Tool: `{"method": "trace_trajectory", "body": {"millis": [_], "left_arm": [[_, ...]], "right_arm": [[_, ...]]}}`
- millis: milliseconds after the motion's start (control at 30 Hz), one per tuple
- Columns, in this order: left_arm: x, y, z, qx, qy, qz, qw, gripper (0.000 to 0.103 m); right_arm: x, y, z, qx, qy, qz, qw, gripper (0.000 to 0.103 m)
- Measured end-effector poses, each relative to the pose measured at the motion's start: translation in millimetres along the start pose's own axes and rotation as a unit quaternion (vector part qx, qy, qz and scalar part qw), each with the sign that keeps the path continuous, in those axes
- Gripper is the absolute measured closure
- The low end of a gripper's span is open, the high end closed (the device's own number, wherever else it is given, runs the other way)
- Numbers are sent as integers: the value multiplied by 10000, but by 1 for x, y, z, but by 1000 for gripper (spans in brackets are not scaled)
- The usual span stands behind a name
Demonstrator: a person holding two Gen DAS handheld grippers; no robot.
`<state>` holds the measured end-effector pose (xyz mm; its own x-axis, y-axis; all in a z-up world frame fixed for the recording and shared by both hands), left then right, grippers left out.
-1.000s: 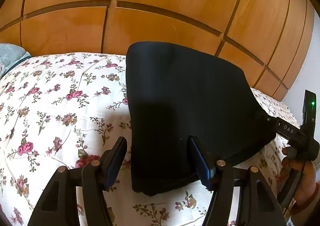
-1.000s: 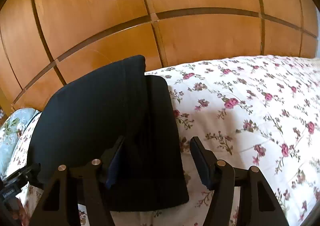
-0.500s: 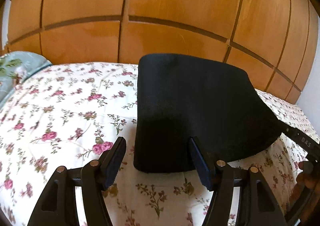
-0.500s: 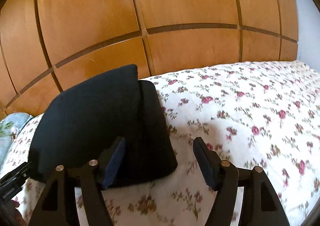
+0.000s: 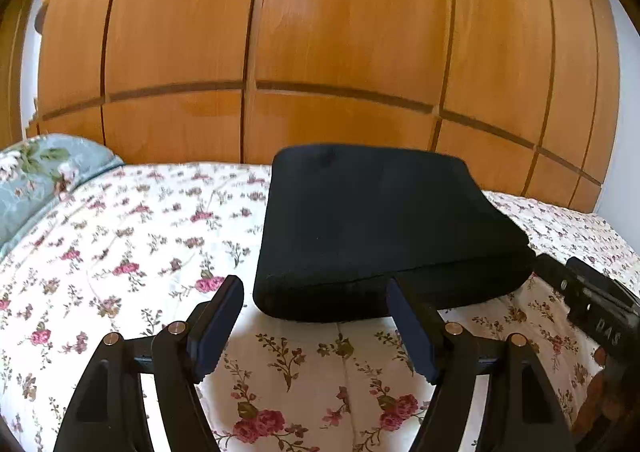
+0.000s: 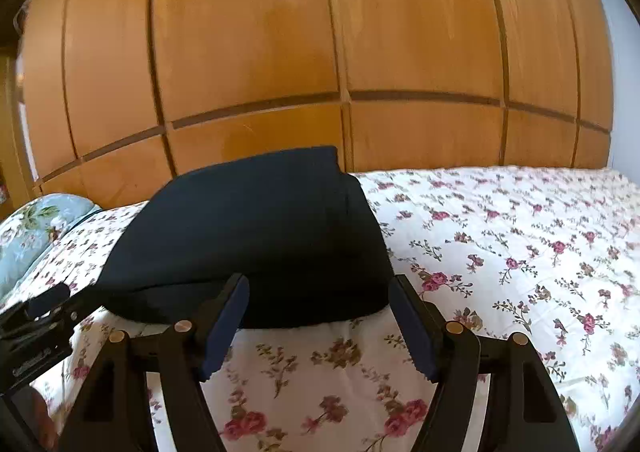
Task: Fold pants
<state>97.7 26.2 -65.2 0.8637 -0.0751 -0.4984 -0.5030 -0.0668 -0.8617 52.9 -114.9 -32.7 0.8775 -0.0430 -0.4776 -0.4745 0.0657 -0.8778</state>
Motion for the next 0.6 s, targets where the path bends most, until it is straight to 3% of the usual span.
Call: {"method": "trace_trajectory", "body": {"millis": [167, 600], "left_arm": [[-13, 3, -13, 238, -370, -286, 9986, 28], [-15, 7, -23, 472, -278, -391, 9977, 28]], "right_arm": [[-12, 12, 18, -303, -68, -59, 9995, 30], [-8, 16, 17, -268, -51, -23, 9996, 30]]}}
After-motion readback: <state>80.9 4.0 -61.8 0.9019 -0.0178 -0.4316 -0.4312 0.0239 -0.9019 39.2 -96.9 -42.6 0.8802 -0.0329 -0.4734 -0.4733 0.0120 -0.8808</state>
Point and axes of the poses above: each gripper's, at about its wrist camera, not at the fingertips, and x roughly the way its jaws point, z to its left, y to its underside, the point moved 2 cm from there along x, roughly the way its jaws point, and after that the axes turned 2 degrees about y, right-handed, at the moved point
